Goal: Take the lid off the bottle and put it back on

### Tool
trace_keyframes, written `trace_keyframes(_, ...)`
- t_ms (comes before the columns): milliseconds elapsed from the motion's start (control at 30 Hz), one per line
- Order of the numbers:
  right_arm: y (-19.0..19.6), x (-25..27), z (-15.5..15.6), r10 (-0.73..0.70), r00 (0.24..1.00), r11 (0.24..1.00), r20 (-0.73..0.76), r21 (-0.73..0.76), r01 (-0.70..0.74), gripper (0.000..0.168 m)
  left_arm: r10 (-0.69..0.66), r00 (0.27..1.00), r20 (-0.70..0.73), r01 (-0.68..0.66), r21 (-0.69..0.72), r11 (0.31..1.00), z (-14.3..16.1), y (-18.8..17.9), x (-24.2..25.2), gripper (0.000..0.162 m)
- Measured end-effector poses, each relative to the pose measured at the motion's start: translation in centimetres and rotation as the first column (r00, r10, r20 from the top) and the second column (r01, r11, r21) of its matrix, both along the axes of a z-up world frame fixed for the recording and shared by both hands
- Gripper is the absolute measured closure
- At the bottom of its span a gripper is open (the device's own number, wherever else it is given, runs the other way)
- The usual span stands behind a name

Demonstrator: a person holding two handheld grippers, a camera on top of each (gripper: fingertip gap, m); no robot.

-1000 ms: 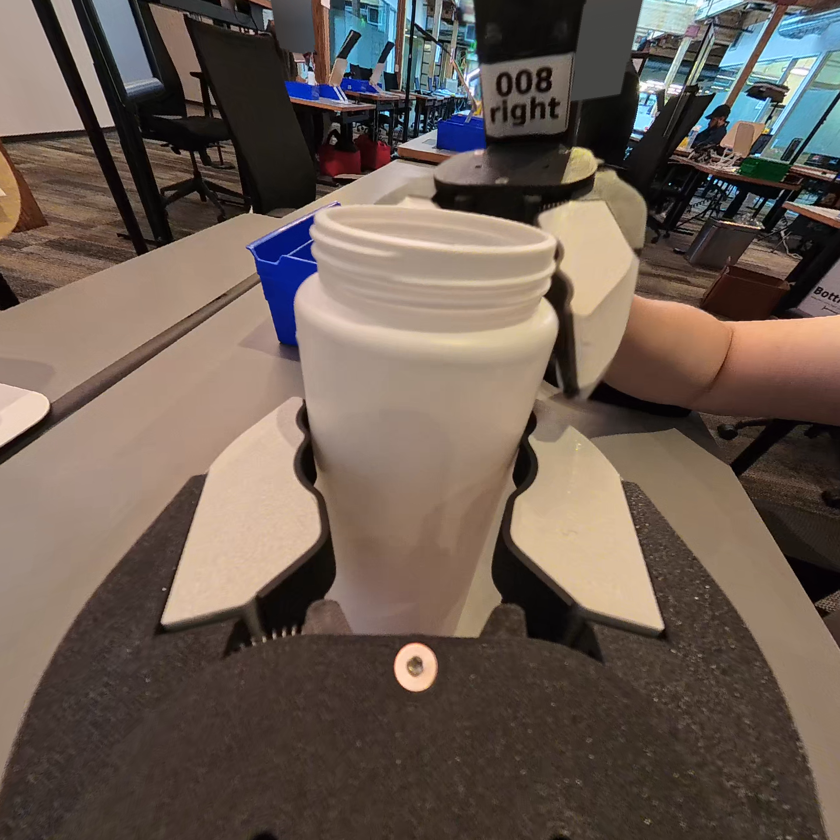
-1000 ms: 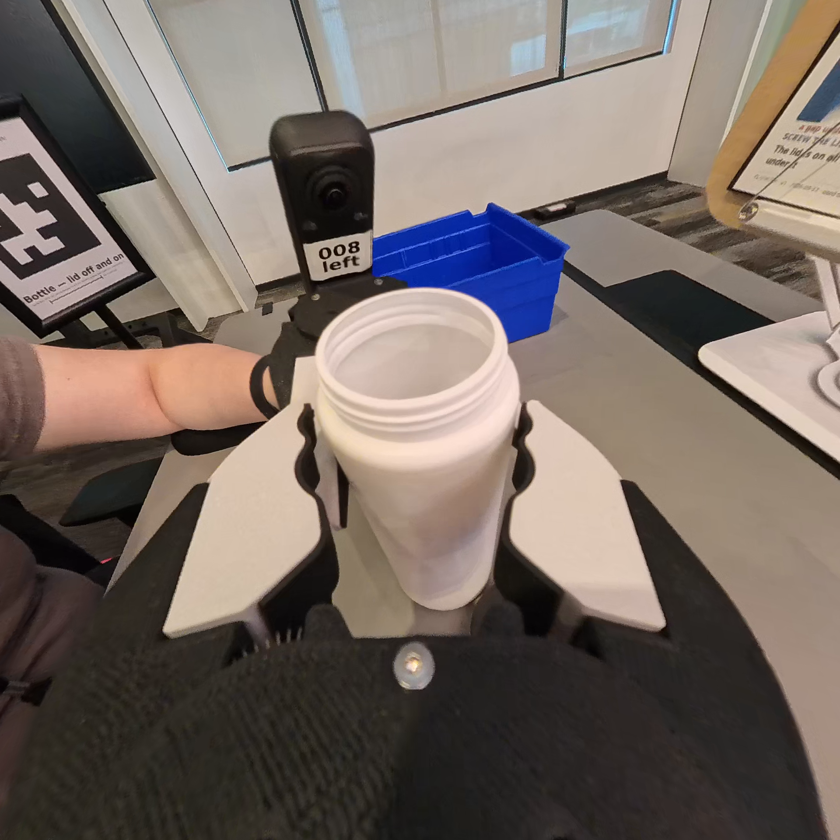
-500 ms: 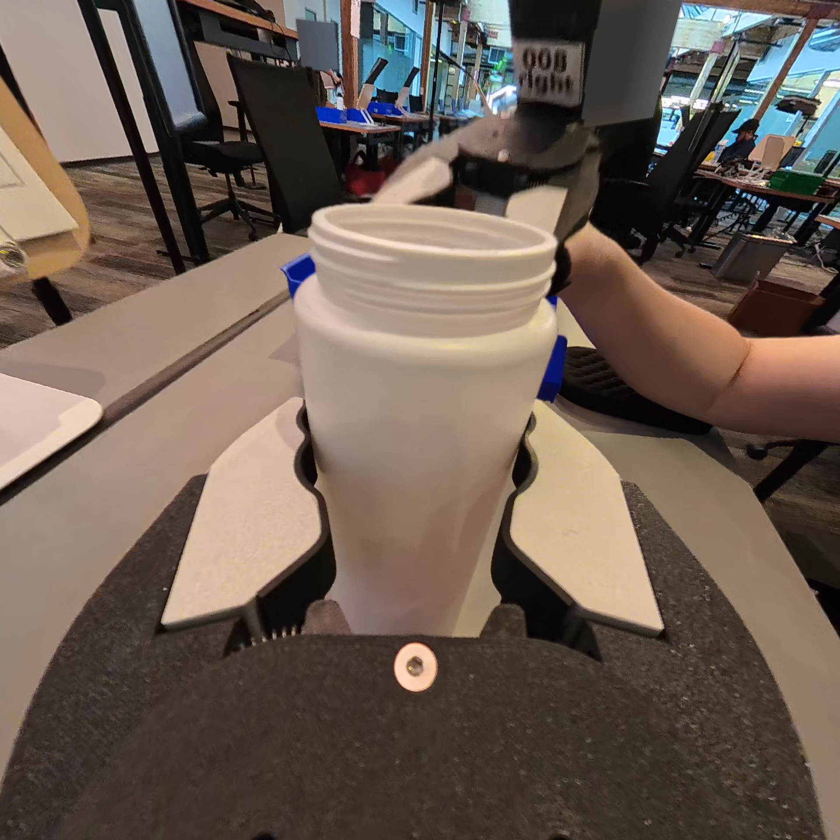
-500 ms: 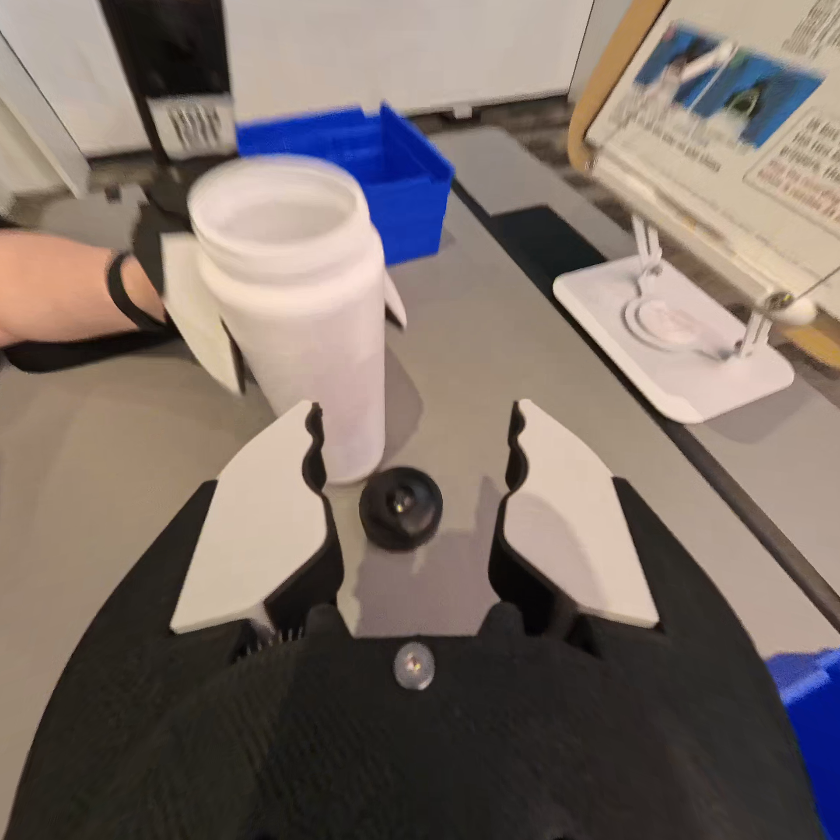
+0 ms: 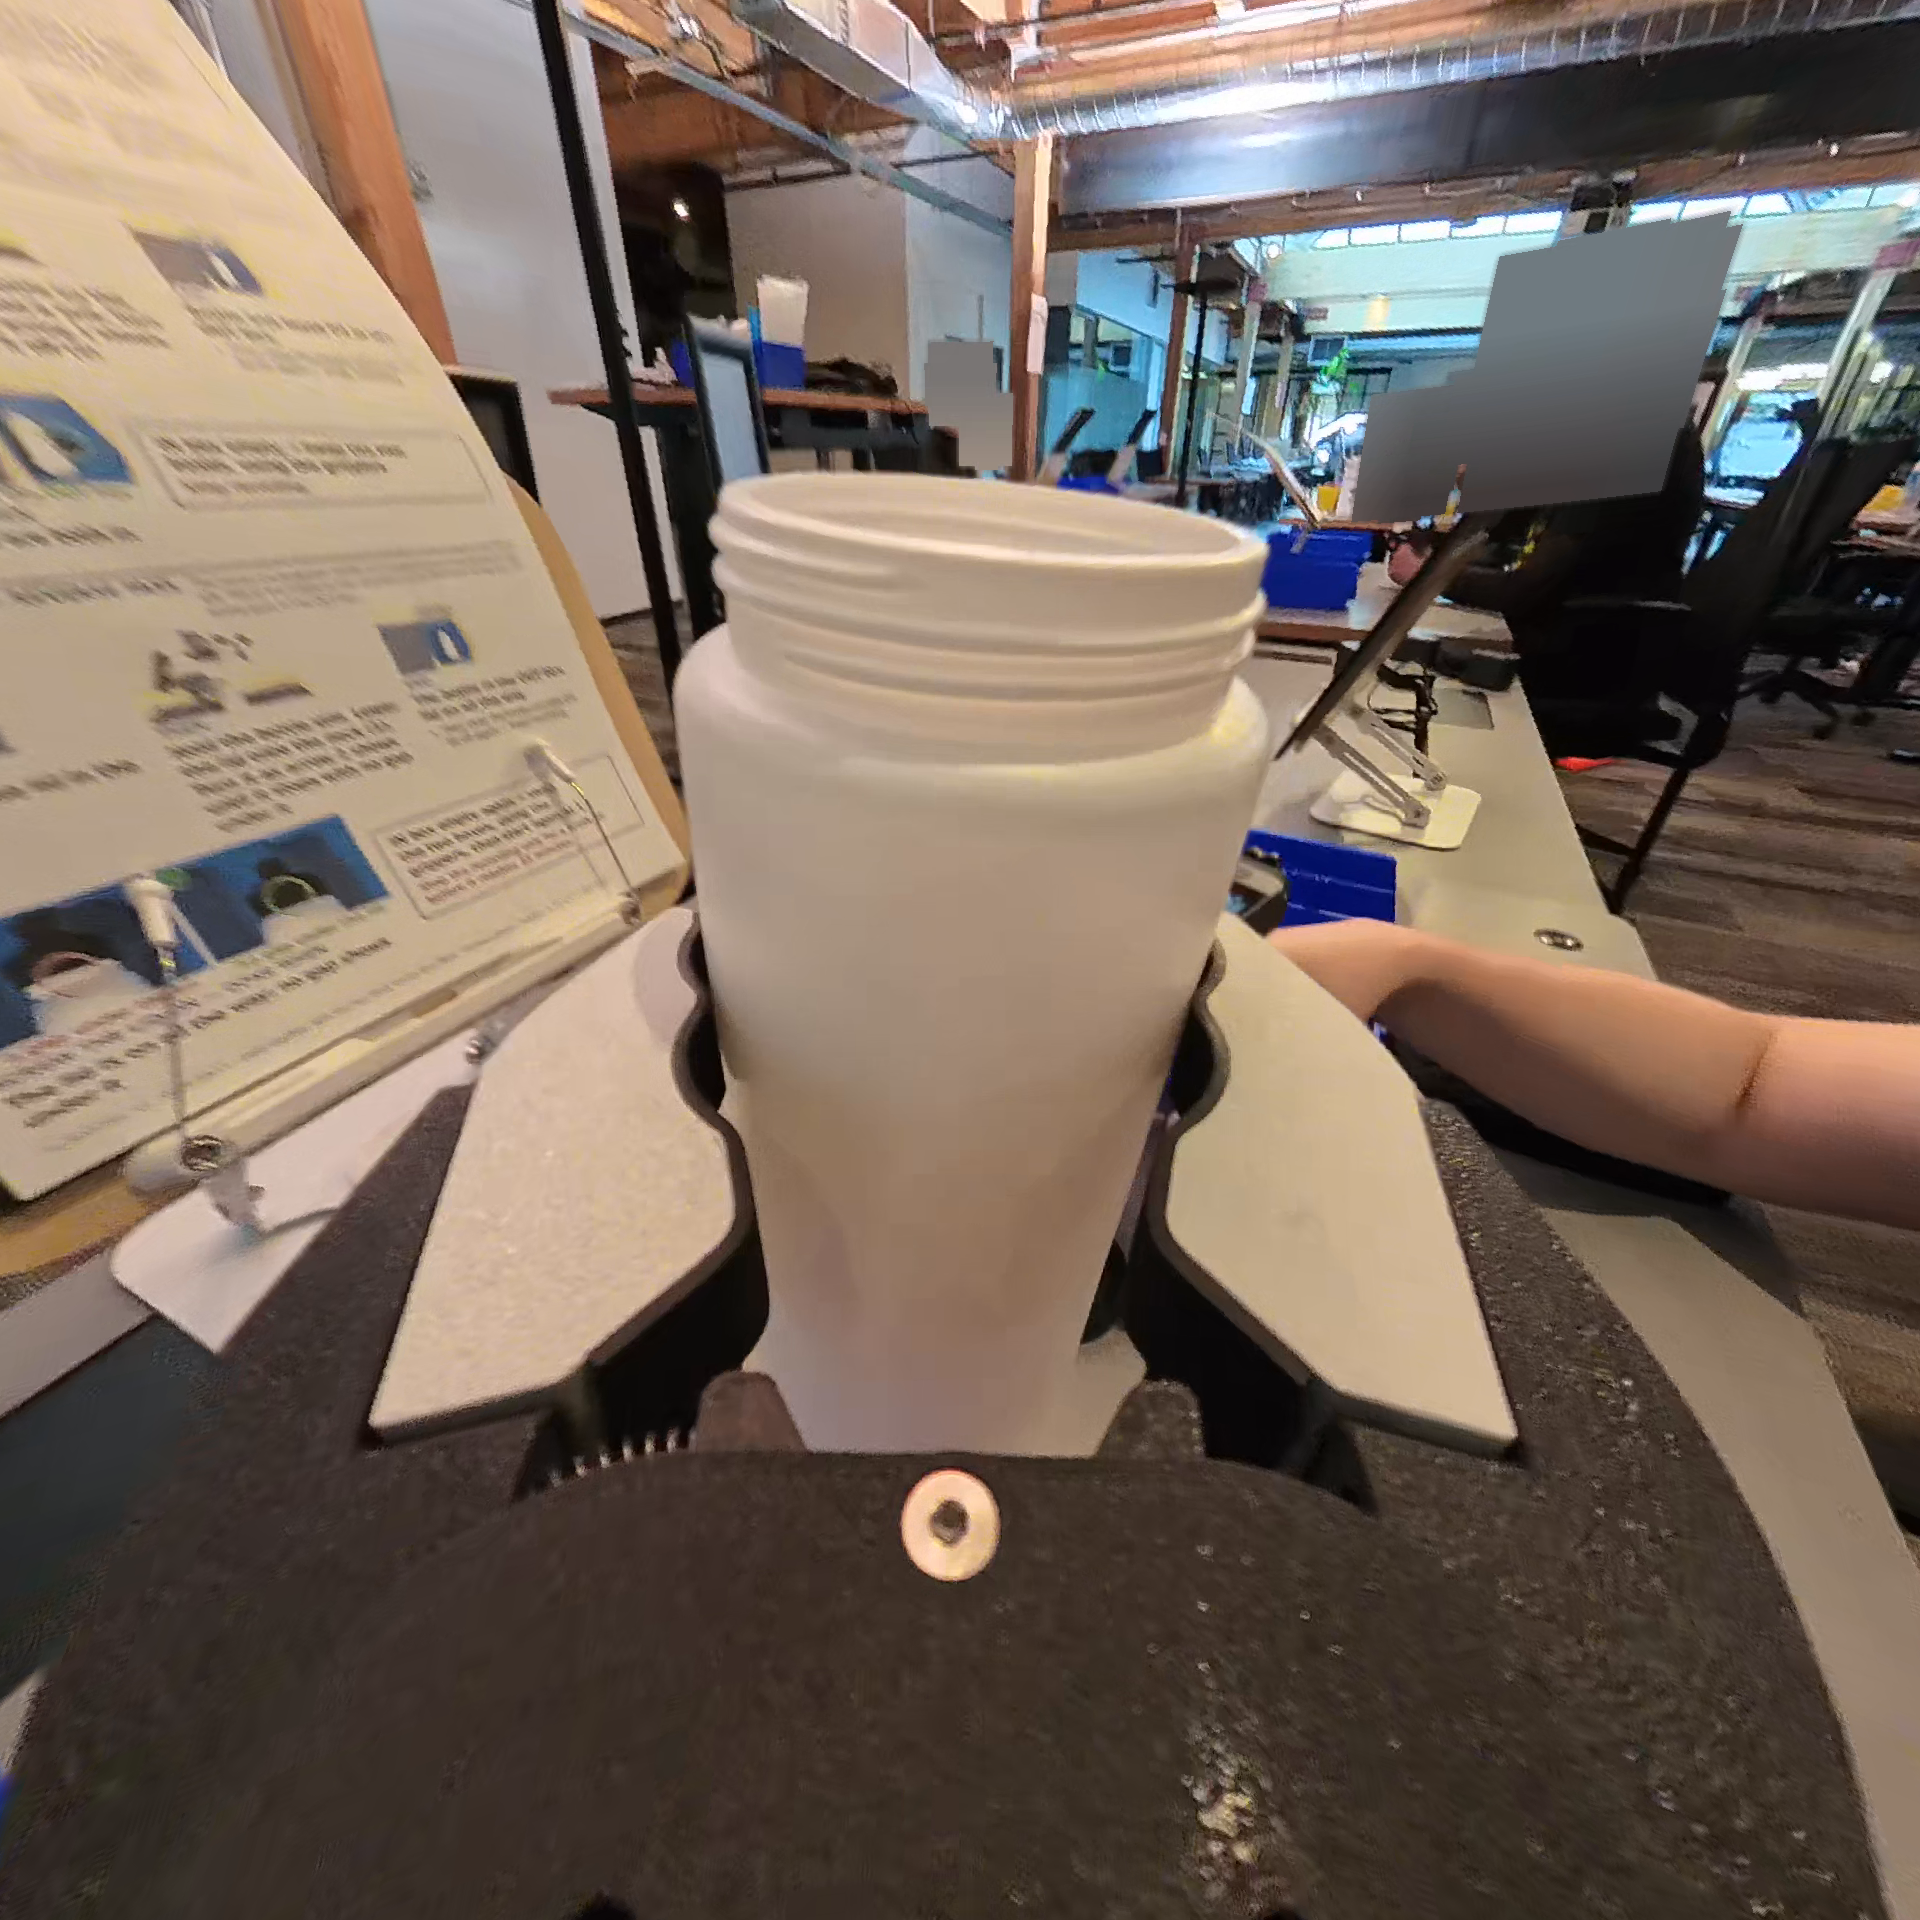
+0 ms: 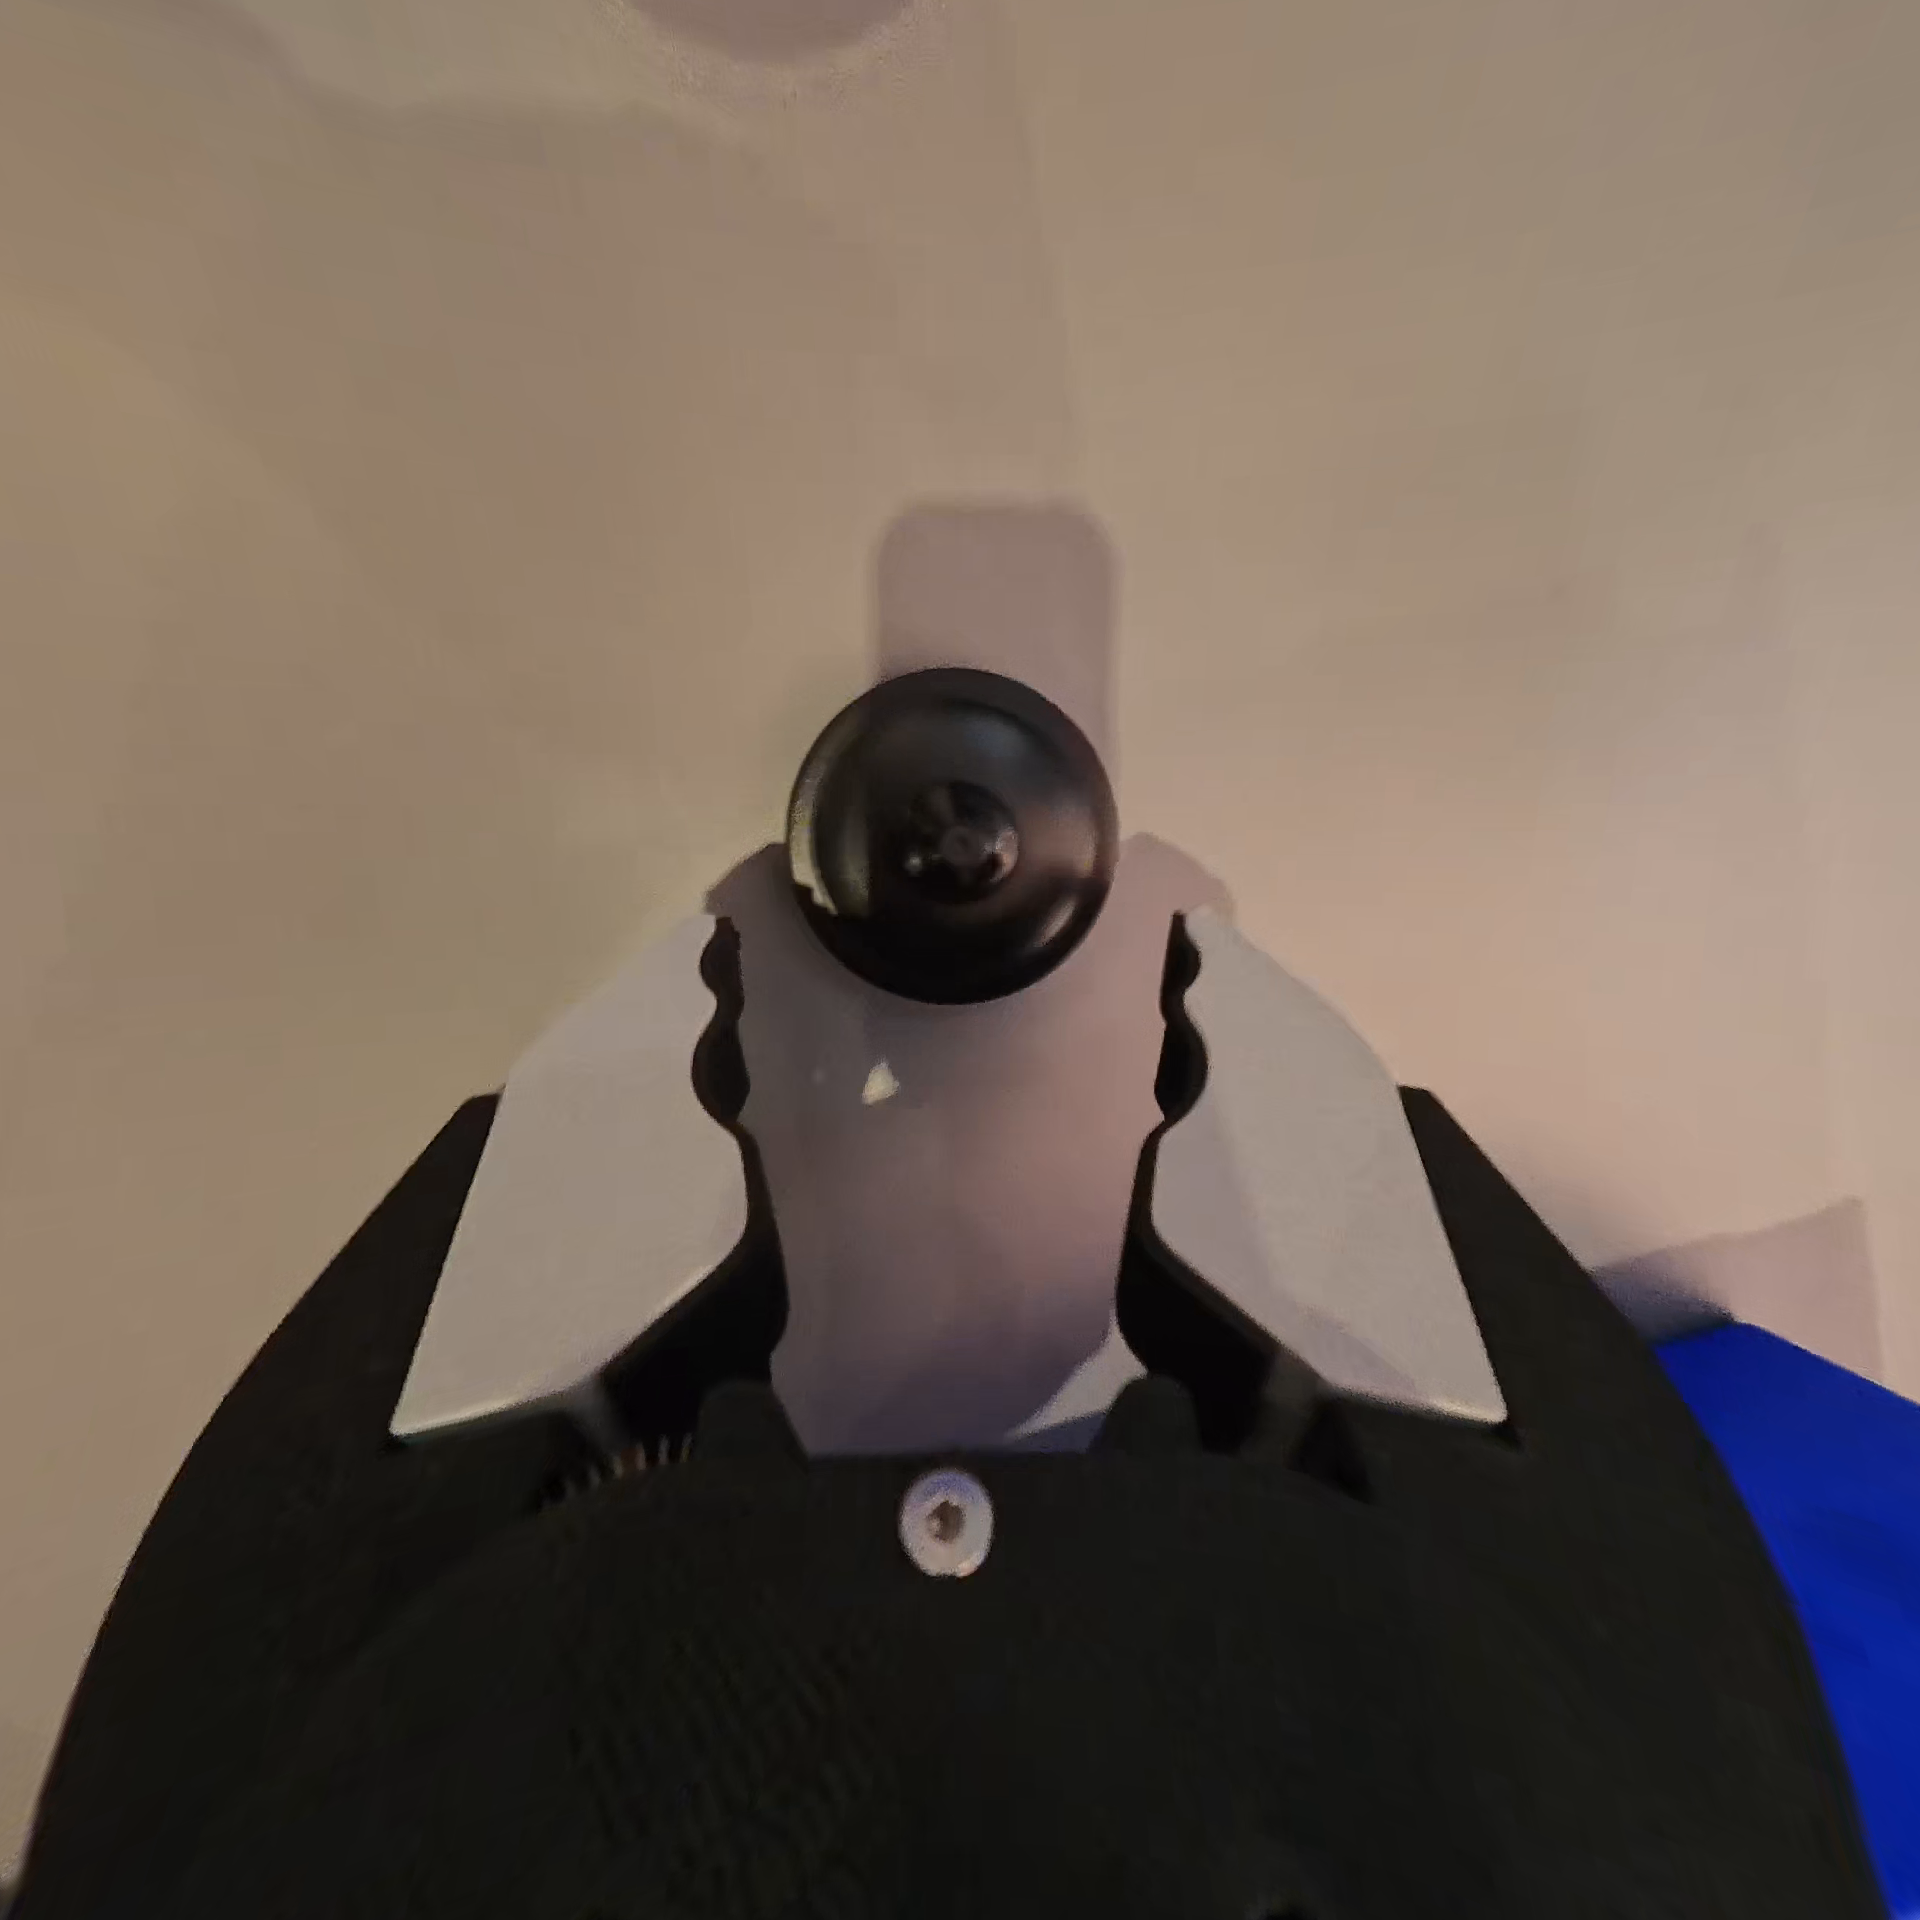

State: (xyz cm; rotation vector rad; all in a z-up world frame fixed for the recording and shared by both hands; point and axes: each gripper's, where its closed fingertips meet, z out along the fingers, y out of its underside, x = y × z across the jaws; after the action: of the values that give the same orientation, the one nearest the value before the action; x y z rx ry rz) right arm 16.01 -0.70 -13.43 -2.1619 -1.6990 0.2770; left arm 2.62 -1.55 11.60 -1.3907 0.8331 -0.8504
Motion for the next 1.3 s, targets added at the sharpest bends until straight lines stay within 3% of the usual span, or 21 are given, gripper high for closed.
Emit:
trace_keyframes(200, -0.3, -1.2, 0.5, 0.027, 1.0, 1.0, 0.006, 0.01, -0.027, 0.089, 0.016, 0.999, 0.052, -0.018, 0.027, 0.999, 2.6, -0.8, -2.6, 0.076)
trace_keyframes(300, 0.0, -1.0, -0.4, 0.024, 0.996, 1.0, 0.083, 0.014, -0.025, 0.089, 0.003, 0.998, 0.058, -0.005, 0.031, 1.0, 3.1, -1.2, -2.6, 0.076)
trace_keyframes(633, 1.0, -0.6, -2.3, 0.023, 0.982, 0.999, 0.189, -0.035, -0.017, 0.089, -0.035, 0.999, 0.007, 0.035, 0.037, 0.999, 2.4, -1.8, -1.1, 0.076)
trace_keyframes(1033, 1.3, -1.0, -2.8, -0.043, 0.98, 0.998, 0.194, -0.044, 0.053, 0.096, -0.045, 0.999, -0.012, 0.046, 0.019, 0.999, 1.7, -1.3, -0.6, 0.076)
trace_keyframes(1167, 1.5, -0.6, -1.5, -0.116, 0.979, 0.991, 0.168, -0.042, 0.125, 0.096, -0.04, 0.999, -0.018, 0.04, 0.009, 0.999, 1.4, -1.1, -0.5, 0.076)
trace_keyframes(1300, 2.2, 1.7, 2.5, -0.224, 0.97, 0.974, 0.095, 0.02, 0.223, 0.096, -0.036, 0.999, -0.014, 0.036, -0.015, 0.999, 0.8, -0.6, -0.4, 0.076)
